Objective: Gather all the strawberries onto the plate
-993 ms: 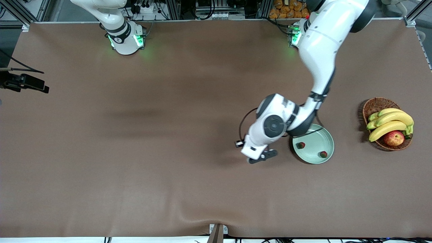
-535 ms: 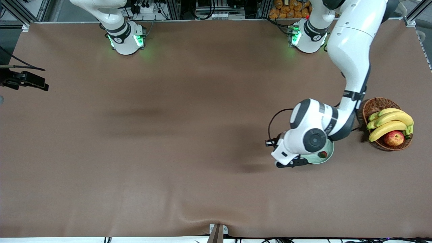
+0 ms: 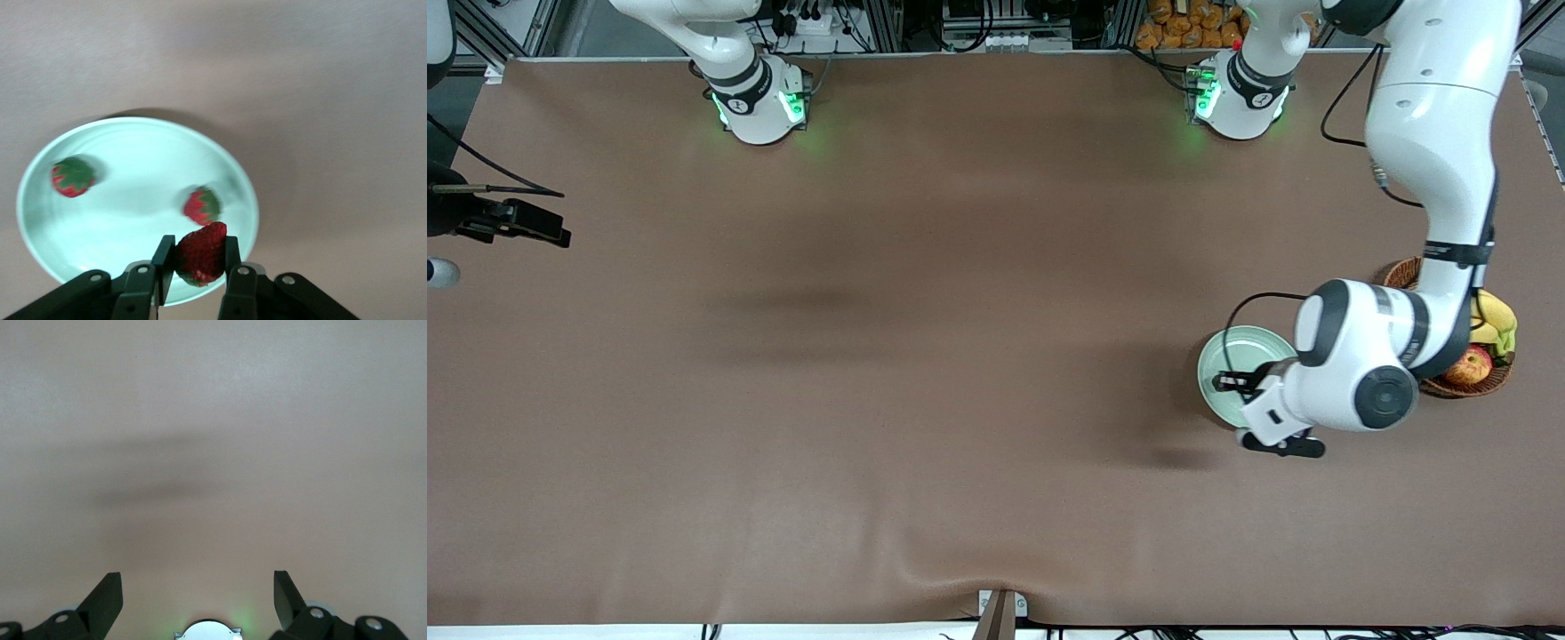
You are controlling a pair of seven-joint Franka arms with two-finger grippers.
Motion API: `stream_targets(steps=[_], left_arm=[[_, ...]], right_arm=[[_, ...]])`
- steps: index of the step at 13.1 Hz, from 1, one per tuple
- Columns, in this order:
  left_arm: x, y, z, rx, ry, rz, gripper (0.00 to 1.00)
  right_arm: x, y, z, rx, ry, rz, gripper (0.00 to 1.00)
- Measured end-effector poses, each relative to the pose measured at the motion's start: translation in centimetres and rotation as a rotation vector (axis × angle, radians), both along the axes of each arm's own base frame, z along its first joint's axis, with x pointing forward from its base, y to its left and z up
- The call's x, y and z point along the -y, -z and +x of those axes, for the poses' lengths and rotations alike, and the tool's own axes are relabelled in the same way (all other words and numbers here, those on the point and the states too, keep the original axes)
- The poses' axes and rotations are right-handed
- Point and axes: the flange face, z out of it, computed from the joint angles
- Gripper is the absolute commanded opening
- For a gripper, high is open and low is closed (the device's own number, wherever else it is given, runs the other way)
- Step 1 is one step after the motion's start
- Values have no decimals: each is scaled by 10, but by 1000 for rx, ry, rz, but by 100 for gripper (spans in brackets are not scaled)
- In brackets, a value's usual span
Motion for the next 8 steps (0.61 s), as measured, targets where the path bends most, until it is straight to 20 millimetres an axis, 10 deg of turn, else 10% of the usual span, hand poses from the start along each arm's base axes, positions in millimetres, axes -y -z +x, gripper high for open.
stream_targets(steps=[1, 3, 8], left_arm=[[-9, 6, -2, -11, 11, 7, 23], [-22, 20, -7, -29, 43, 51, 100], [-19, 2, -1, 7, 54, 53, 100]], right_arm=[[0, 0, 0, 0, 1, 0, 100], [0, 0, 0, 1, 3, -1, 100], [1, -3, 0, 7, 7, -2, 100]])
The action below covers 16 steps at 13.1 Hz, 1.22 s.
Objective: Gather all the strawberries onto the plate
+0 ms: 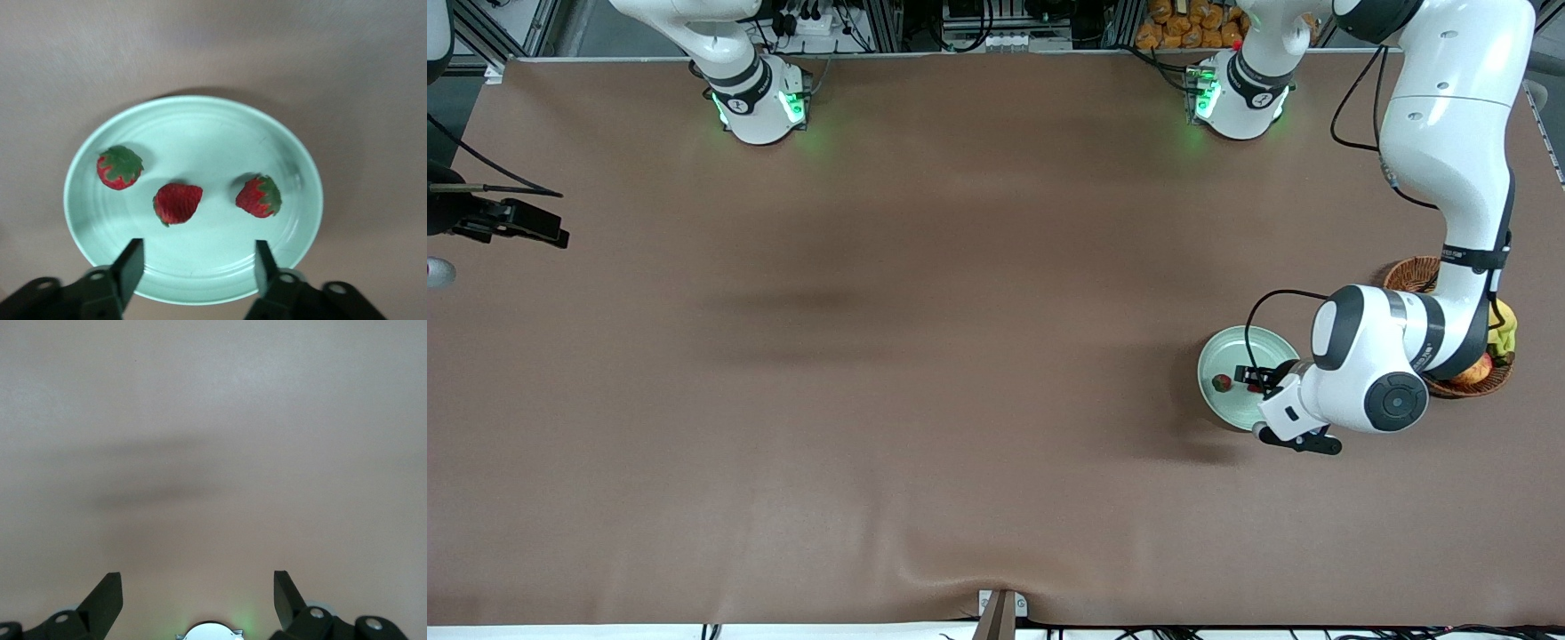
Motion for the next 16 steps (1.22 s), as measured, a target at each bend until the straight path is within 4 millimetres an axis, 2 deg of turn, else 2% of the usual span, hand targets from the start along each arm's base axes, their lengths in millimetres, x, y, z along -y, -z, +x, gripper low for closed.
stream_targets(steps=[1, 3, 5, 7, 11, 13, 14, 16], left_arm=[[5, -25, 4, 37, 6, -4, 100], [10, -99, 7, 115, 14, 1, 100], [6, -172, -1, 198, 9, 12, 100], [3, -230, -18, 236, 6, 28, 100], [-7, -305, -72, 153, -6, 85, 100], [-21, -343, -95, 169, -41, 71, 100], [-31, -355, -103, 180, -70, 38, 100], [-44, -366, -118, 188, -105, 18, 100]], right_arm=[[2, 0, 0, 1, 3, 0, 100], [3, 0, 1, 5, 5, -1, 100], [3, 0, 1, 6, 6, 0, 100], [2, 0, 1, 6, 11, 17, 100], [6, 0, 0, 7, 25, 40, 100], [6, 0, 0, 7, 25, 40, 100], [6, 0, 0, 7, 26, 40, 100], [6, -2, 0, 10, 25, 39, 100]])
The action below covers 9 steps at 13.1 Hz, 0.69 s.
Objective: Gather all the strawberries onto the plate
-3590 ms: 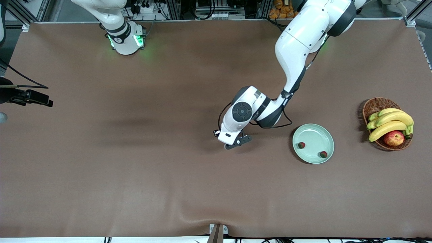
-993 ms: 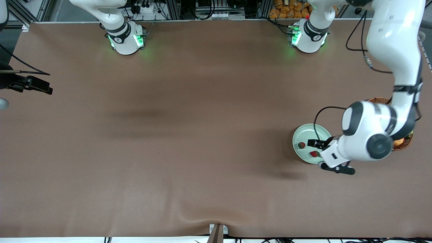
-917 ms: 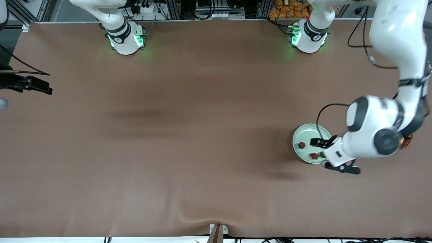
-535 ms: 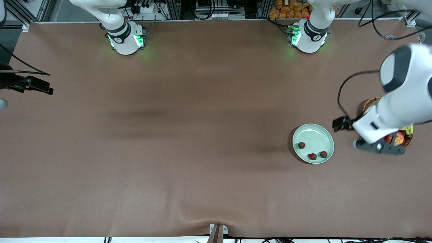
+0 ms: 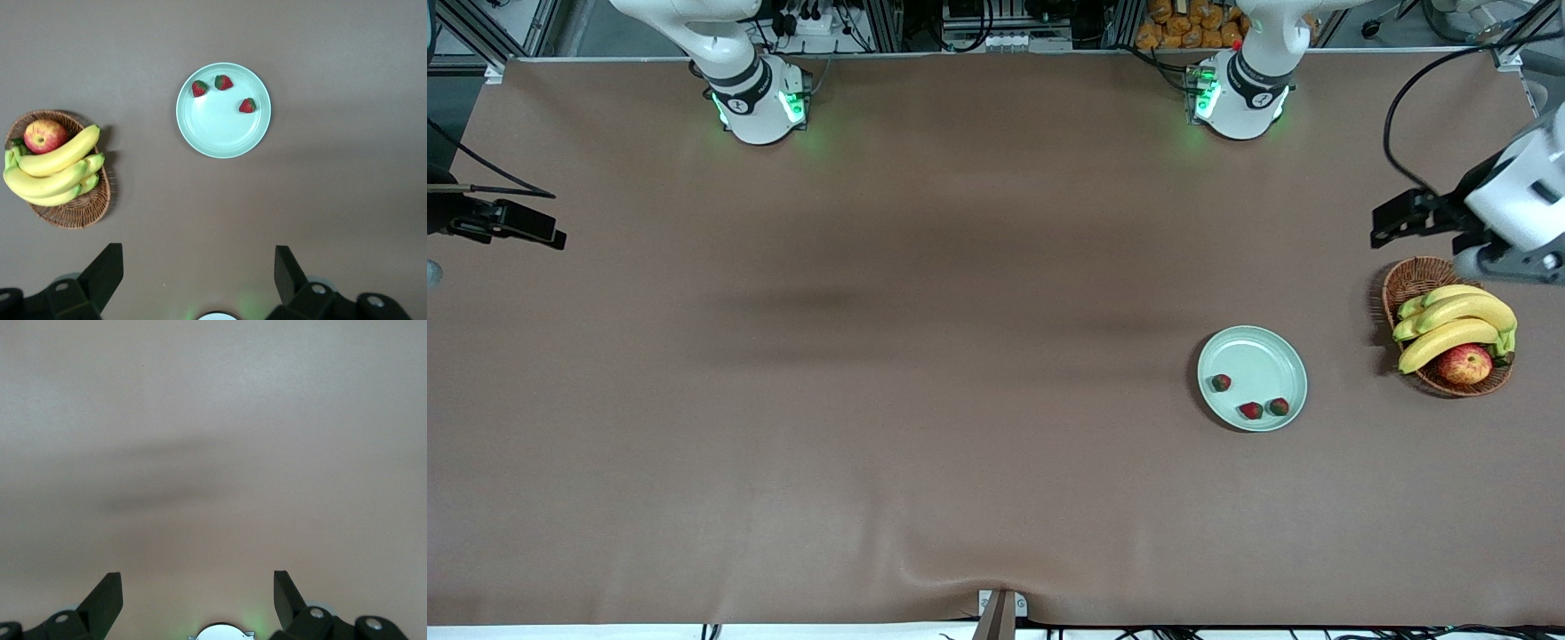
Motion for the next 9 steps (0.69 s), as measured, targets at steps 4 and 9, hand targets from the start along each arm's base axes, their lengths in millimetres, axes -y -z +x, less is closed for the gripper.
stream_targets(steps=[4, 9], left_arm=[[2, -6, -34, -5, -21, 13, 100], [20, -10, -51, 0, -69, 23, 100]], right_arm=[[-1, -4, 0, 9, -1, -1, 100], [0, -5, 1, 13, 0, -2, 100]])
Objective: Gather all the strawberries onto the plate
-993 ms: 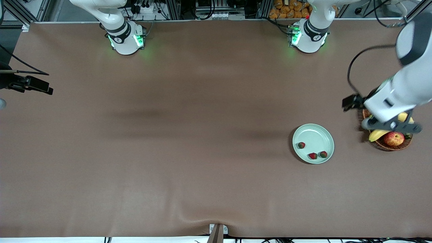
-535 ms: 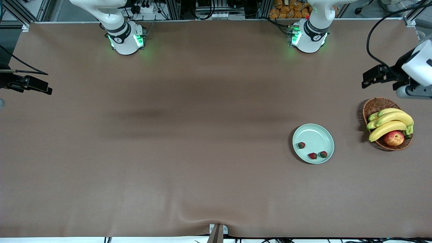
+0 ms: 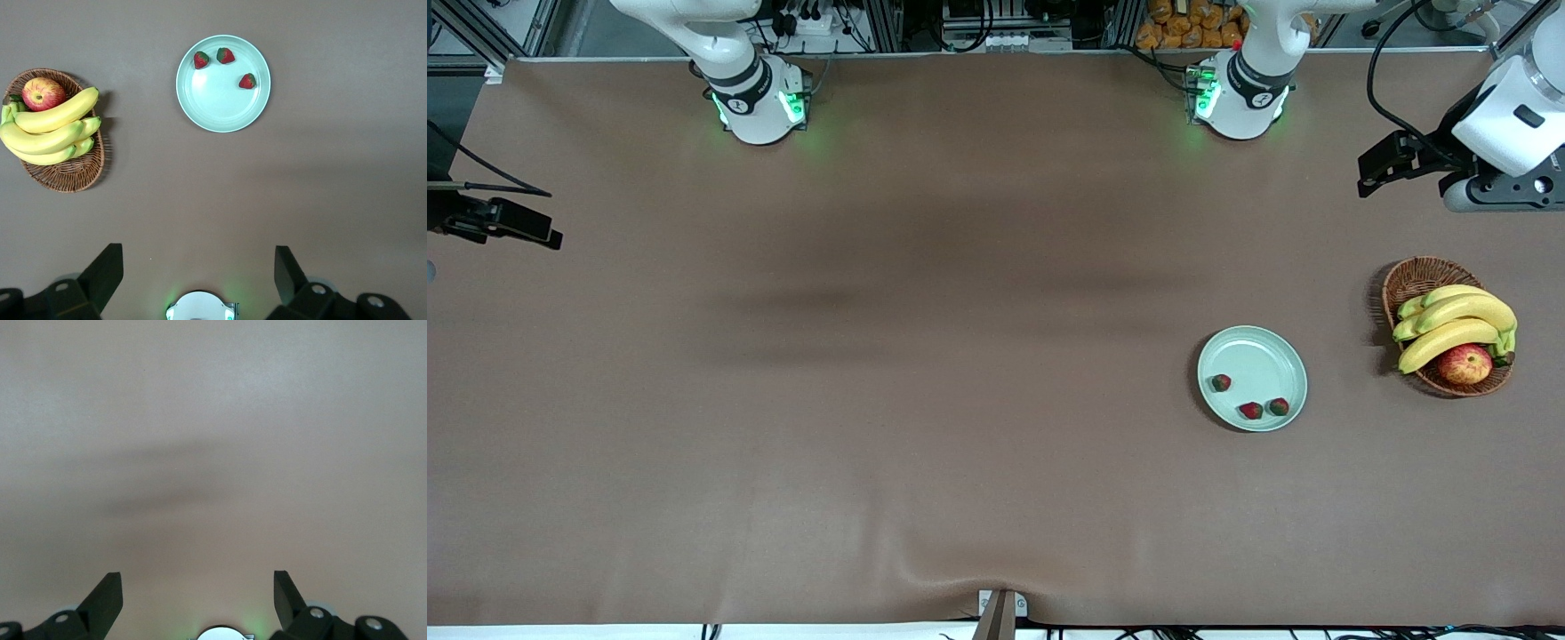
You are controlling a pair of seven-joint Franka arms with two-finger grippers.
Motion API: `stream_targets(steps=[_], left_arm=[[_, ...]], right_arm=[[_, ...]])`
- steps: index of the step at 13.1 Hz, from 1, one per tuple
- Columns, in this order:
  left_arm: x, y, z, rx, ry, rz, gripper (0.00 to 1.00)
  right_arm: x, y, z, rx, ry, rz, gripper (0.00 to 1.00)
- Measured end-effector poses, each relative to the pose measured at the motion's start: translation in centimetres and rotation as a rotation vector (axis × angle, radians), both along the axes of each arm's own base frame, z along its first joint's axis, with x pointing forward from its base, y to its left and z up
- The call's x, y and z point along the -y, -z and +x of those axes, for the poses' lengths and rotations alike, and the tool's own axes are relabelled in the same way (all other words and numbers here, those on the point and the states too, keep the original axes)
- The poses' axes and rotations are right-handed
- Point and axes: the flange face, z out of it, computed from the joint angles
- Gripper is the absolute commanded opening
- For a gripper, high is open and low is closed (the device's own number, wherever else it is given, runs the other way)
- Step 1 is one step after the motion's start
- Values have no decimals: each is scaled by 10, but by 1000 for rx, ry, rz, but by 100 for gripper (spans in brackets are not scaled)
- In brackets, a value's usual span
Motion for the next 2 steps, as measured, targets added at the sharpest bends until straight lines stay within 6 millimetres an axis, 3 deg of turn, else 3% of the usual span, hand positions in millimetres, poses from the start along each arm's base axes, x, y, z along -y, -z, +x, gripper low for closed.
stream_targets(steps=[2], left_arm=[[-2, 0, 0, 1, -4, 0, 100]], right_arm=[[0, 0, 0, 1, 0, 0, 100]])
